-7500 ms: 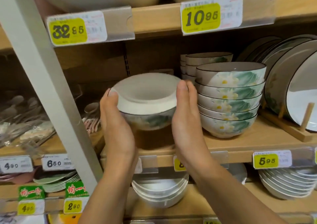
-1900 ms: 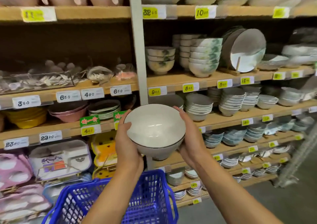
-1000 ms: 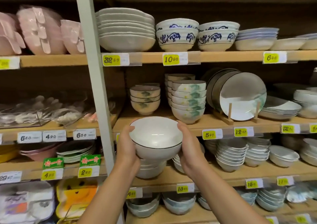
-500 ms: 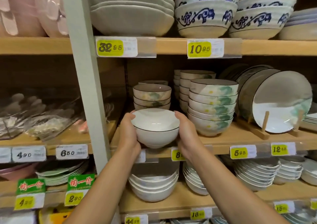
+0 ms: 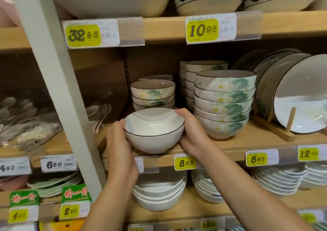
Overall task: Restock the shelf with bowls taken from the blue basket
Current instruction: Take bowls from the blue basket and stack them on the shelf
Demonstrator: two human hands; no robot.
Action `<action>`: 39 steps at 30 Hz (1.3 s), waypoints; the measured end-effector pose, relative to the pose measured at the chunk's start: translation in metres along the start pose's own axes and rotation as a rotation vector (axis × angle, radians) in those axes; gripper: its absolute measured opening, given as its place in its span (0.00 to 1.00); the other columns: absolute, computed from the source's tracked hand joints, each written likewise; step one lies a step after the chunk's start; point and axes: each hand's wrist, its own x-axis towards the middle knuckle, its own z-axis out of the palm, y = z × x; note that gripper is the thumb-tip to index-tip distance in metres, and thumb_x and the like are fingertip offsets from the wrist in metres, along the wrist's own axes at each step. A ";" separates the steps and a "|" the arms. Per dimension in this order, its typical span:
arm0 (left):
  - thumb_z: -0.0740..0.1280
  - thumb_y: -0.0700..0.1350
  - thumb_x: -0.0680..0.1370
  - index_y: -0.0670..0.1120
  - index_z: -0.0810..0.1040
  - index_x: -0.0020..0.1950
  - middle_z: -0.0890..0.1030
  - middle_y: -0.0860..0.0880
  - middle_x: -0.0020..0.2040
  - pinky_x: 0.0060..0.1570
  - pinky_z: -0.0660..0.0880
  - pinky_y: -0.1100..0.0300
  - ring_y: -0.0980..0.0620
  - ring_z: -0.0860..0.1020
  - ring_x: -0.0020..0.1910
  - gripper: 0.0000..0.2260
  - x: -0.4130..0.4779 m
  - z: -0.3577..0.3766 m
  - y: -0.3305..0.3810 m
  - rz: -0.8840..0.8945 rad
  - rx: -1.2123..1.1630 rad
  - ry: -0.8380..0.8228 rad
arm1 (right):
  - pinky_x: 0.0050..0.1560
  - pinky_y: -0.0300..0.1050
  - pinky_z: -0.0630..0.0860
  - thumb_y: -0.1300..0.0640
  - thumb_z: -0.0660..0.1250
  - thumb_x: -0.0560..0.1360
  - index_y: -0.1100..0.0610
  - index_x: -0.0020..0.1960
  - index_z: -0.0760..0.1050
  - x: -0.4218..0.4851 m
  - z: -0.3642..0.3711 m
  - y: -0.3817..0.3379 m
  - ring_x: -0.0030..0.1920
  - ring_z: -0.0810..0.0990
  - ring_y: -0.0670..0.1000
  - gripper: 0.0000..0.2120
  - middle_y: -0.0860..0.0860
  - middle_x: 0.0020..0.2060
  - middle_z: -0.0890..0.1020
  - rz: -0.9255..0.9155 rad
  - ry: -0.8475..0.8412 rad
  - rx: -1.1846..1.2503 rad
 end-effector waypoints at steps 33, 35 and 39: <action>0.62 0.47 0.73 0.45 0.76 0.65 0.83 0.44 0.58 0.58 0.77 0.48 0.43 0.80 0.59 0.21 0.014 0.011 0.002 -0.038 0.050 -0.017 | 0.57 0.51 0.76 0.57 0.60 0.75 0.59 0.52 0.81 0.009 0.002 0.006 0.52 0.82 0.57 0.13 0.58 0.50 0.85 -0.030 -0.014 0.064; 0.67 0.53 0.69 0.52 0.69 0.70 0.78 0.48 0.63 0.61 0.75 0.52 0.50 0.78 0.60 0.29 -0.002 0.011 -0.012 0.091 0.082 0.045 | 0.57 0.52 0.76 0.55 0.60 0.76 0.57 0.52 0.81 0.006 0.003 0.008 0.53 0.82 0.56 0.12 0.57 0.49 0.85 -0.092 0.032 0.028; 0.65 0.48 0.65 0.52 0.68 0.69 0.79 0.50 0.58 0.51 0.78 0.56 0.52 0.79 0.55 0.31 -0.012 0.016 -0.020 0.121 0.092 -0.006 | 0.52 0.46 0.77 0.45 0.62 0.72 0.49 0.59 0.75 -0.005 0.004 0.019 0.54 0.80 0.47 0.18 0.48 0.53 0.82 -0.214 0.094 -0.084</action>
